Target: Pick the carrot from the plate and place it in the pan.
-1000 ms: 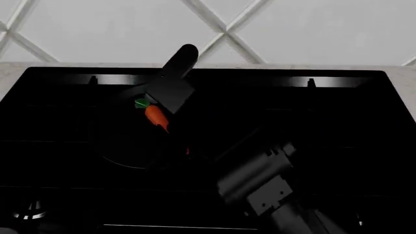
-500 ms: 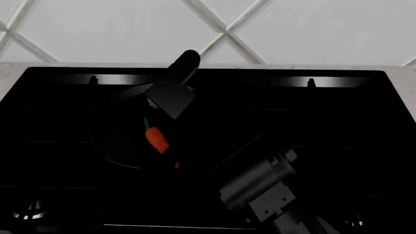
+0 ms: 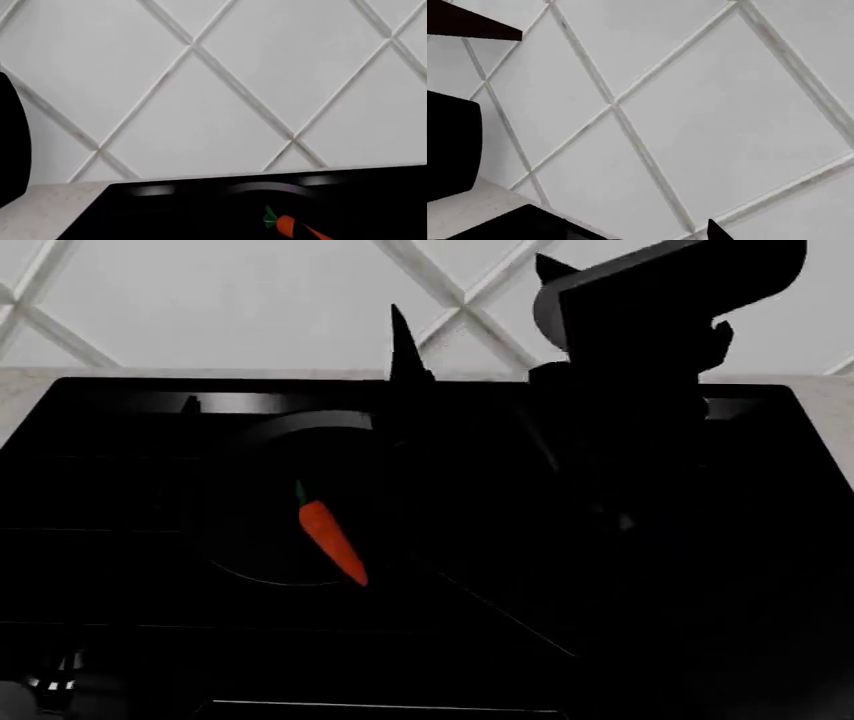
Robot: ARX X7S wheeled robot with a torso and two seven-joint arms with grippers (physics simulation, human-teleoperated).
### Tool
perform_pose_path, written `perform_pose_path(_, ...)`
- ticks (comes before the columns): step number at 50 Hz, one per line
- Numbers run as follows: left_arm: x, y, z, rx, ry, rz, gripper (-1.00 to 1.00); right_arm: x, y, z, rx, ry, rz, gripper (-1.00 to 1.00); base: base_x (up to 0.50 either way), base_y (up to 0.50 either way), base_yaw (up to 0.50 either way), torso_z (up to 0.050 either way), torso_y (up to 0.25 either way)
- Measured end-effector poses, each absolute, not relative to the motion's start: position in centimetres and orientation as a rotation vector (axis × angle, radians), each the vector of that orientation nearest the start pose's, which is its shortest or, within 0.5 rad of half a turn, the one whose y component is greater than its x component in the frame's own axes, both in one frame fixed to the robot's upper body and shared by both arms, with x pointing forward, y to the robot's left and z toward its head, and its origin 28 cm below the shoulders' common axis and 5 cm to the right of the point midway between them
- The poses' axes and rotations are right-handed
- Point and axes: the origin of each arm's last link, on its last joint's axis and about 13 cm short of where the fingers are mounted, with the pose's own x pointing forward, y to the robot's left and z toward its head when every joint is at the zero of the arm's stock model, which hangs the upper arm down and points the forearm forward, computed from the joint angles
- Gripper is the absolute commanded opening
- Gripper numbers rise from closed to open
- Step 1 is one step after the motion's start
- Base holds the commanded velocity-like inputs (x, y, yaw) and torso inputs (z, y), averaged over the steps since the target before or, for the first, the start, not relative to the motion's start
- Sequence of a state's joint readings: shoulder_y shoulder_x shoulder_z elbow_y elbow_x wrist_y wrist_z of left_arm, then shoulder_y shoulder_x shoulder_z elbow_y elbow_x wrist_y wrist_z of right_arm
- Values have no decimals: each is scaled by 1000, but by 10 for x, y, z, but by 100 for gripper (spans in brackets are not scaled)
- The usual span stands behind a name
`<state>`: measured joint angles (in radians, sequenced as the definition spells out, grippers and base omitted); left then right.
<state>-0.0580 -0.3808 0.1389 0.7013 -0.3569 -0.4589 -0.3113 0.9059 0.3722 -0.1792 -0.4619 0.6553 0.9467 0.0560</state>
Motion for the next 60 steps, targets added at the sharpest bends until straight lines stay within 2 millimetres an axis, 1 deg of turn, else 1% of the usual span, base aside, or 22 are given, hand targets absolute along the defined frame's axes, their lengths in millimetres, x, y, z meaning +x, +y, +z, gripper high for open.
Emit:
perform_pose_path(7,197,223,136,32,-229,-58,100,257,-117,236,-32,-375,264,100,0,0,0,0,0)
perform_pose_path(11,199,224,136,26,-236,-57,100,246,-119,217,5,-403,184,100,0,0,0,0,0)
perform_pose_path(17,200,225,138,9,-251,-44,100,235,-123,195,42,-437,58,100,0,0,0,0,0)
perform_pose_path(24,202,227,136,-10,-257,-19,100,229,-131,172,73,-442,-87,100,0,0,0,0,0)
perform_pose_path(34,204,229,128,-39,-246,40,100,227,-147,147,84,-415,-296,100,0,0,0,0,0)
perform_pose_path(38,204,231,124,-51,-239,75,100,227,-153,136,64,-412,-380,100,0,0,0,0,0)
perform_pose_path(41,205,232,120,-53,-234,109,100,227,-156,127,45,-406,-431,100,0,0,0,0,0)
perform_pose_path(46,207,236,107,-50,-215,182,100,226,-155,108,35,-353,-465,100,0,0,0,0,0)
perform_pose_path(57,204,243,65,-16,-146,360,100,219,-151,72,40,-237,-495,100,0,0,0,0,0)
perform_pose_path(60,204,243,63,-22,-156,375,100,217,-150,64,40,-215,-499,100,0,0,0,0,0)
